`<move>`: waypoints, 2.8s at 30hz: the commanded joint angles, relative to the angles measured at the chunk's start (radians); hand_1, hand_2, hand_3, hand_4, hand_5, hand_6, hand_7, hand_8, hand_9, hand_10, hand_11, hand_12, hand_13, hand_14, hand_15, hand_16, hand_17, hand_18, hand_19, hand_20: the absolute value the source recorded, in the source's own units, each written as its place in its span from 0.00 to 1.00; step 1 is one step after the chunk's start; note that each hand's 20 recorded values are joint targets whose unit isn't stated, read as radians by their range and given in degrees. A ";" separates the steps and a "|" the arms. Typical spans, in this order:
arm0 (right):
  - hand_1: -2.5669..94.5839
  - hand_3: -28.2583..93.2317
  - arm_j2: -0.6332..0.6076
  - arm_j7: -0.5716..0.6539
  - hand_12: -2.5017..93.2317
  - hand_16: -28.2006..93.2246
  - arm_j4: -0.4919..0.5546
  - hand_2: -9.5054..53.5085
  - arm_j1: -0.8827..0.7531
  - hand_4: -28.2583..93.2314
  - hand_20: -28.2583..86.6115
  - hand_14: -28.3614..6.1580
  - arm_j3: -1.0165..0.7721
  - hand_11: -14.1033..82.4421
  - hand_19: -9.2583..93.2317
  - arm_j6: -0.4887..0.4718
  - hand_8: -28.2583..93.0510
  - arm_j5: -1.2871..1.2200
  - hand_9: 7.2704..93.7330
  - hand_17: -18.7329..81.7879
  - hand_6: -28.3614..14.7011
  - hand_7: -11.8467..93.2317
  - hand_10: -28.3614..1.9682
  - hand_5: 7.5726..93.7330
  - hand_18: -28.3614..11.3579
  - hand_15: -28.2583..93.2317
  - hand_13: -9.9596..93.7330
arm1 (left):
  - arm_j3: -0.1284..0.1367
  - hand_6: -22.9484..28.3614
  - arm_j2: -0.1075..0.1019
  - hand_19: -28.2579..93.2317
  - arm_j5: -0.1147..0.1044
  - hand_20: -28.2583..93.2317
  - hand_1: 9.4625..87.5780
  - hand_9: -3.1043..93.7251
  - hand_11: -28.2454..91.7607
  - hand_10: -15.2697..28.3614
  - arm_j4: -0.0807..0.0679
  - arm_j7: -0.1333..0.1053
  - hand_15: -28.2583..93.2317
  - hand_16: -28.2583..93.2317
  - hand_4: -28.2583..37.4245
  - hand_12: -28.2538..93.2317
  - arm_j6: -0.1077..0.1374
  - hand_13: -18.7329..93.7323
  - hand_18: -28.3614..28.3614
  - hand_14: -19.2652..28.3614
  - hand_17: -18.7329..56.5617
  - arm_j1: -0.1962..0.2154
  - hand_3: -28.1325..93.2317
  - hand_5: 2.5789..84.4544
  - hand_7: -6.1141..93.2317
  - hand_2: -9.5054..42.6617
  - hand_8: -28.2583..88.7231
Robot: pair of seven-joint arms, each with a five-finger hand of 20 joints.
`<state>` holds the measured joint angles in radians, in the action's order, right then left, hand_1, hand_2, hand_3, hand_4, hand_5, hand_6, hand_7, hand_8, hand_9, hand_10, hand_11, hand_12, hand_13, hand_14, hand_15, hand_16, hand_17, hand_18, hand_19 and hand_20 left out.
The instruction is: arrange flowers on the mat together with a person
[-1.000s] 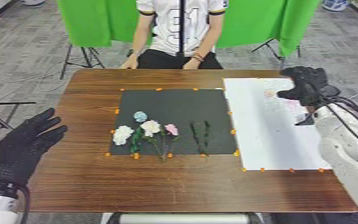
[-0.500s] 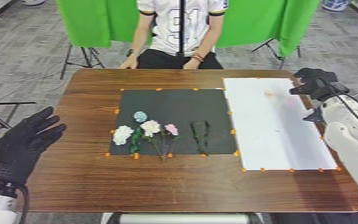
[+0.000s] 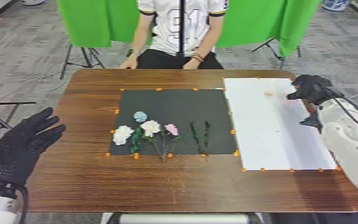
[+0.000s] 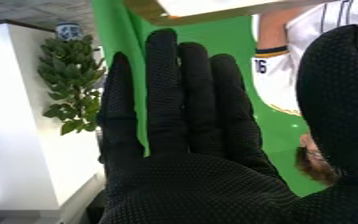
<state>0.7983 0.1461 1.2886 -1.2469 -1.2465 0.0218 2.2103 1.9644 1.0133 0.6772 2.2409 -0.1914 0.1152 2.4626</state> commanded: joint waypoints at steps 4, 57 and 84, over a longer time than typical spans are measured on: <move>0.33 0.92 0.031 0.051 0.27 0.43 -0.018 0.00 -0.005 0.00 0.56 0.62 0.041 0.45 0.62 0.015 0.11 0.139 0.46 0.35 0.62 0.43 0.61 0.37 0.27 0.56 0.52 | -0.007 0.56 0.002 0.63 0.003 0.36 0.20 0.38 0.41 0.67 -0.005 0.014 0.53 0.24 0.03 0.35 -0.002 0.41 0.91 0.76 0.15 -0.005 0.82 0.46 0.20 0.20 0.18; 0.57 0.89 0.197 -0.233 0.55 0.58 0.150 0.00 0.092 0.00 0.62 0.74 0.407 0.38 0.71 0.166 0.21 0.358 0.83 0.44 0.76 0.63 0.78 0.65 0.35 0.66 0.72 | -0.026 0.56 -0.003 0.63 -0.001 0.36 0.20 0.38 0.41 0.67 -0.018 0.047 0.53 0.24 0.03 0.35 -0.012 0.41 0.91 0.75 0.15 -0.023 0.82 0.46 0.20 0.20 0.18; 0.39 0.97 0.177 -0.248 0.31 0.43 0.203 0.00 0.089 0.02 0.61 0.63 0.394 0.52 0.68 0.065 0.08 0.330 0.56 0.36 0.73 0.52 0.66 0.49 0.30 0.71 0.58 | -0.019 0.56 -0.003 0.63 0.001 0.36 0.20 0.38 0.41 0.67 -0.019 0.049 0.53 0.24 0.03 0.35 -0.016 0.41 0.91 0.75 0.15 -0.023 0.82 0.46 0.20 0.20 0.18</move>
<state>0.9982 -0.0785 1.4483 -1.1515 -0.8287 0.1232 2.5470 1.9405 1.0021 0.6773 2.2256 -0.1515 0.1063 2.4270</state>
